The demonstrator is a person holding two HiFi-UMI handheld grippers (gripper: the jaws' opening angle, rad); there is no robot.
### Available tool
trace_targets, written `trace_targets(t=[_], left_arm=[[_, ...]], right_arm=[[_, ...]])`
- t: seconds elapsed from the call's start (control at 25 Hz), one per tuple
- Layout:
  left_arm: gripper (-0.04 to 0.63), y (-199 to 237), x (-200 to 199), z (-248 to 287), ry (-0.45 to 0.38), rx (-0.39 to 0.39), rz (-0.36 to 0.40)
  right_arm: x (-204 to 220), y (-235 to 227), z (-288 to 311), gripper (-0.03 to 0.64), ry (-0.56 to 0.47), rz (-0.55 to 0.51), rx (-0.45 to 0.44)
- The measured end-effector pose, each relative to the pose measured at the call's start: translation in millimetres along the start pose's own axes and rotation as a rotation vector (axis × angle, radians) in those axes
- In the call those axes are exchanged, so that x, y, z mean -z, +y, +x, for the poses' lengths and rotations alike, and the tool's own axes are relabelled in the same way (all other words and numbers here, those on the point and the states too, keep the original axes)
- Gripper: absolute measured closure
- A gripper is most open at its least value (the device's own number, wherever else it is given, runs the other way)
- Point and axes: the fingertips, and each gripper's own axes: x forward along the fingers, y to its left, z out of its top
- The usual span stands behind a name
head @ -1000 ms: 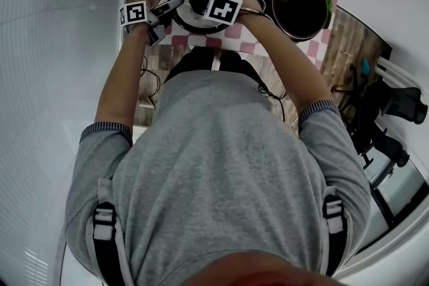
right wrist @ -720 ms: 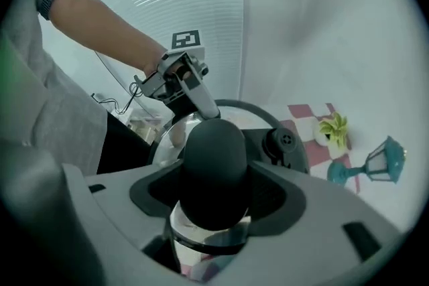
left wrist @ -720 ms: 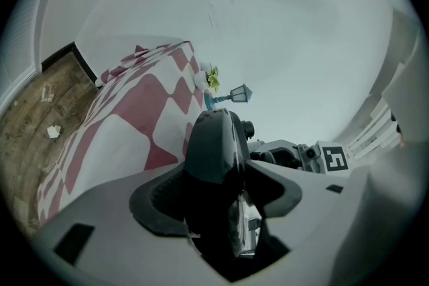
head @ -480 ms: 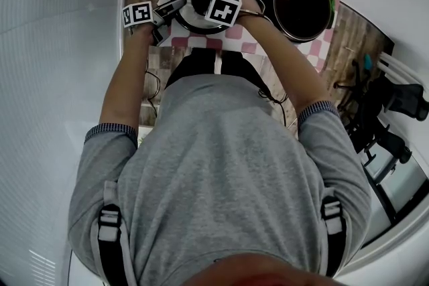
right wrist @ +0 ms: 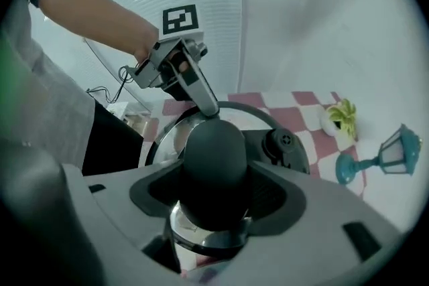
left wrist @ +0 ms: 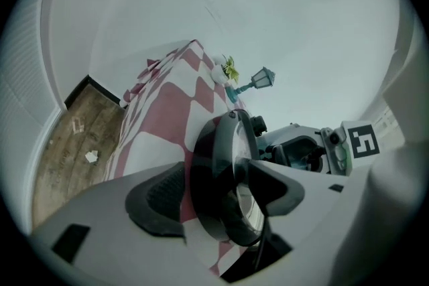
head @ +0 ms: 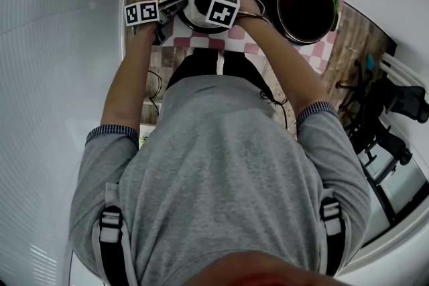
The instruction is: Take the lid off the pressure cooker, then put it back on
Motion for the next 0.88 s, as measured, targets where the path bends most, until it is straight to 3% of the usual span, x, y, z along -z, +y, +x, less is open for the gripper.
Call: trace_targets(t=[0.2, 0.72, 0.88], left_arm=[[0.272, 3.9, 6.3, 2.1, 0.042, -0.038, 0.067], [0.272, 3.6, 6.3, 4.0, 0.051, -0.064, 0.1], [0.272, 0.3, 3.3, 4.2, 0.033, -0.063, 0.089]], right_arm=[[4.0, 1.0, 10.5, 0.325, 0.019, -0.008, 0.001], [9.8, 3.1, 20.0, 0.319, 0.012, -0.011, 0.013], [9.1, -1.2, 16.9, 0.22, 0.042, -0.012, 0.034]])
